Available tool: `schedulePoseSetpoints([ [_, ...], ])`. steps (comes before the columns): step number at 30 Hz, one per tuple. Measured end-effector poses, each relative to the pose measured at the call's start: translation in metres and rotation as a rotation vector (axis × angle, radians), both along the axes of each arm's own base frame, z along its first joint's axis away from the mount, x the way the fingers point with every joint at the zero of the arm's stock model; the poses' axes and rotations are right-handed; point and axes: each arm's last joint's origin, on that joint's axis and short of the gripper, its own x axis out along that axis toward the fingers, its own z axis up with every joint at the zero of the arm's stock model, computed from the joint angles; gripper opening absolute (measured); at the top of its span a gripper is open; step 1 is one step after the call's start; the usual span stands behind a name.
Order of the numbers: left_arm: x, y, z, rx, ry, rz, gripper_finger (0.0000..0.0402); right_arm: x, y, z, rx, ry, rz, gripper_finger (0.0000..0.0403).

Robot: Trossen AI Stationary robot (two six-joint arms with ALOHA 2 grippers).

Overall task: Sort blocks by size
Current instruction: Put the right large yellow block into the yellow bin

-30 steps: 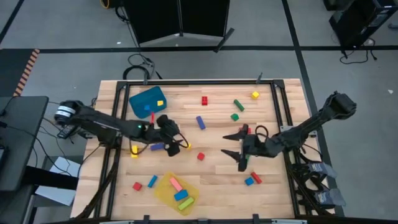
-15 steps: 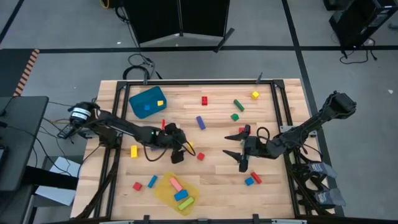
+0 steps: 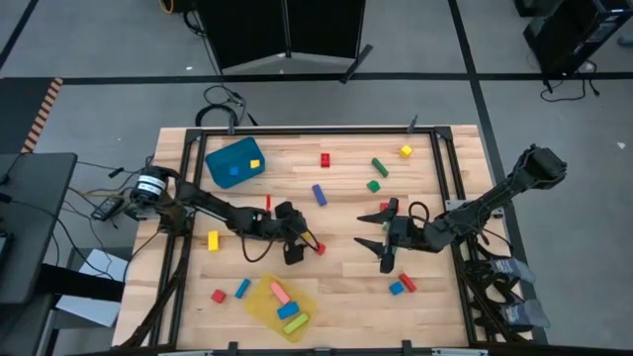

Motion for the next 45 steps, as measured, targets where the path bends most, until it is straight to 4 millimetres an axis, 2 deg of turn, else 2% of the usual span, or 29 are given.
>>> schedulePoseSetpoints([
  [5,0.002,0.001,-0.001,0.023,-0.021,0.029,0.0303,0.0,0.0,0.0,0.0,0.001,-0.001,0.0272],
  [13,0.002,0.001,-0.001,0.023,-0.026,0.046,0.013,0.0,0.0,0.0,-0.001,0.001,-0.001,0.0265],
  [18,0.0,-0.001,0.008,0.028,-0.044,0.027,0.0129,0.0,0.0,0.0,-0.001,0.002,-0.001,0.0262],
  [23,-0.012,-0.007,0.048,0.025,-0.126,-0.032,0.0129,0.0,0.0,0.0,-0.002,0.003,-0.001,0.026],
  [27,-0.032,-0.029,0.085,-0.08,-0.188,-0.368,0.0129,0.0,0.0,0.0,-0.002,0.003,-0.001,0.026],
  [30,-0.048,-0.052,0.099,-0.197,-0.196,-0.566,0.0129,0.0,0.0,-0.001,-0.008,0.006,-0.003,0.0259],
  [33,-0.063,-0.072,0.095,-0.277,-0.1,-0.613,0.0129,0.001,-0.002,-0.001,-0.012,0.009,-0.008,0.0255],
  [38,-0.081,-0.1,0.082,-0.398,0.072,-0.591,0.0129,0.002,-0.004,-0.001,-0.014,0.012,-0.021,0.0251],
  [45,-0.086,-0.114,0.074,-0.477,0.133,-0.481,0.0129,0.005,-0.011,-0.001,-0.003,0.009,-0.051,0.0252],
])
